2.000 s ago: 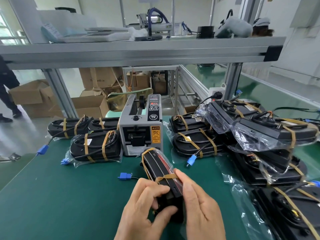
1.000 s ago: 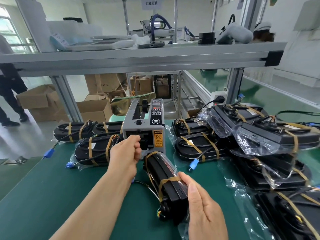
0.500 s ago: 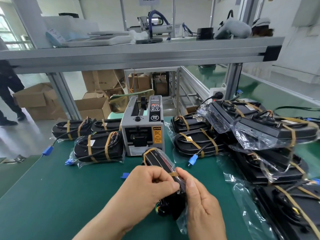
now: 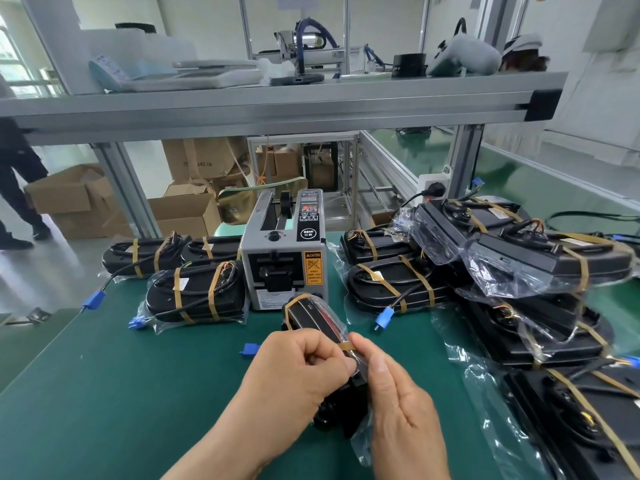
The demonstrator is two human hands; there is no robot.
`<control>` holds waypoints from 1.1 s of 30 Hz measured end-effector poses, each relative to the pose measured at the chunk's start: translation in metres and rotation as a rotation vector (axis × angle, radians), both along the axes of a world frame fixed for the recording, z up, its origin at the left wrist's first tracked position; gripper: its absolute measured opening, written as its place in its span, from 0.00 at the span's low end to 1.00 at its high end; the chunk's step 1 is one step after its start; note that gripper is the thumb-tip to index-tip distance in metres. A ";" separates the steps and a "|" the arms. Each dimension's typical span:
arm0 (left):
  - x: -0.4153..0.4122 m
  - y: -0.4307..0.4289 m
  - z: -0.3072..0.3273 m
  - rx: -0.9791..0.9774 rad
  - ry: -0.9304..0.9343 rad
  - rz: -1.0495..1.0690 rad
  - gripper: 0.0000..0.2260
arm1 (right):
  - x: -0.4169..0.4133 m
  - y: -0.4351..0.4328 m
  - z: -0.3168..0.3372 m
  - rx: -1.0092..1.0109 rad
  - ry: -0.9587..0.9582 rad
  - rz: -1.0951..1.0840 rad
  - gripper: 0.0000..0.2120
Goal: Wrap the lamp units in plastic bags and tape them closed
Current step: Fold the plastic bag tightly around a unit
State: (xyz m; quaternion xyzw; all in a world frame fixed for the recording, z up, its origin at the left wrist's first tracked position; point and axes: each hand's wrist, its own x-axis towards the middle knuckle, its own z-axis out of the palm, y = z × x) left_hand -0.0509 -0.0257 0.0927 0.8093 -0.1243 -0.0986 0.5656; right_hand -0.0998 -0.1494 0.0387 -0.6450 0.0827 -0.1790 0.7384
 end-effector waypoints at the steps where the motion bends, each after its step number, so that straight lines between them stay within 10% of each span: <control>1: 0.000 0.000 0.000 0.000 -0.003 0.001 0.07 | 0.000 0.000 0.000 0.001 0.000 -0.001 0.18; 33: -0.003 0.002 -0.025 0.054 -0.188 0.060 0.15 | -0.001 0.003 0.000 0.007 -0.015 -0.001 0.18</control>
